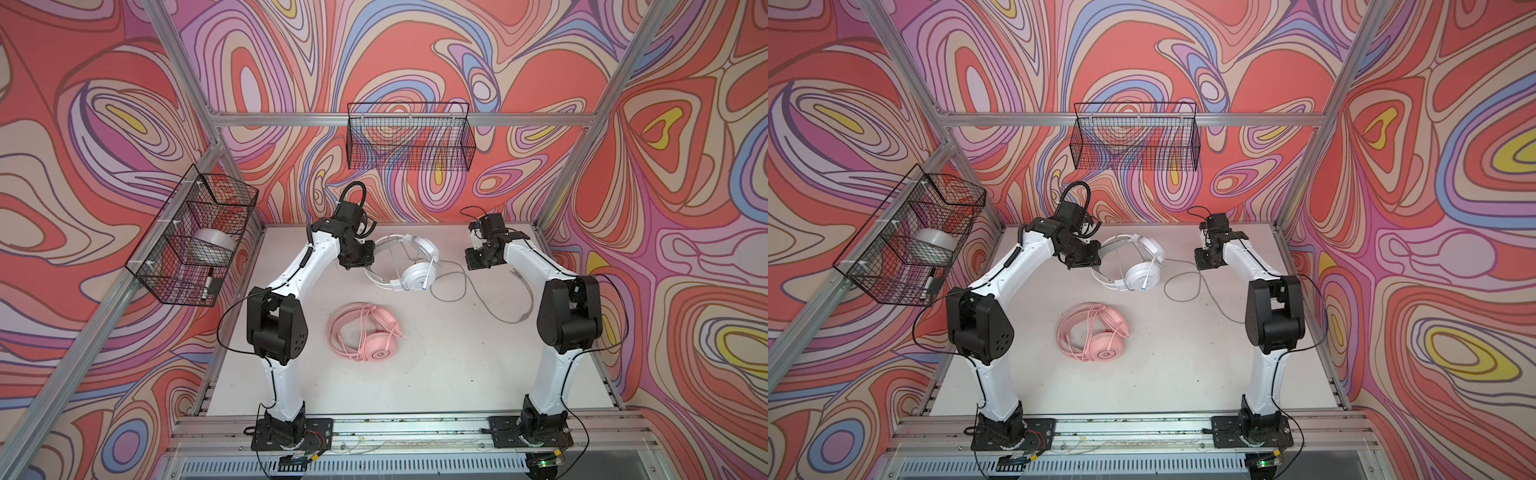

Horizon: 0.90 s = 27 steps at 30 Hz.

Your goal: Wrap the headphones

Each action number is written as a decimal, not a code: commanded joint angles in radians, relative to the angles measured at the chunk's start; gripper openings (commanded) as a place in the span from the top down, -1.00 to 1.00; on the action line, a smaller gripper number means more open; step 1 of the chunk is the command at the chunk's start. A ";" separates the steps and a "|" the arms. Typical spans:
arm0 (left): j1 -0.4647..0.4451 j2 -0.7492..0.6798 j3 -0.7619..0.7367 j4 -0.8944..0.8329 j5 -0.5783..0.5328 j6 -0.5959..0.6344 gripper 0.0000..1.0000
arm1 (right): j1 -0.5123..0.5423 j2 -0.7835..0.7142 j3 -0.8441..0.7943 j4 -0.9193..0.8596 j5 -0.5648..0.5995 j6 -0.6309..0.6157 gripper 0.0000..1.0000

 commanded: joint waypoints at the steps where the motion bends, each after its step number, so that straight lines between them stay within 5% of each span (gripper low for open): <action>1: 0.005 -0.043 0.005 0.018 0.046 -0.019 1.00 | -0.004 0.020 -0.037 -0.060 0.033 0.019 0.69; 5: 0.006 -0.041 0.001 0.018 0.047 -0.020 1.00 | -0.004 0.044 -0.043 -0.065 0.036 0.023 0.53; 22: 0.013 -0.049 0.006 0.011 0.039 -0.021 1.00 | -0.005 0.174 -0.023 -0.150 0.106 0.032 0.51; 27: 0.015 -0.050 0.005 0.010 0.031 -0.026 1.00 | -0.006 0.188 -0.032 -0.177 0.067 0.013 0.75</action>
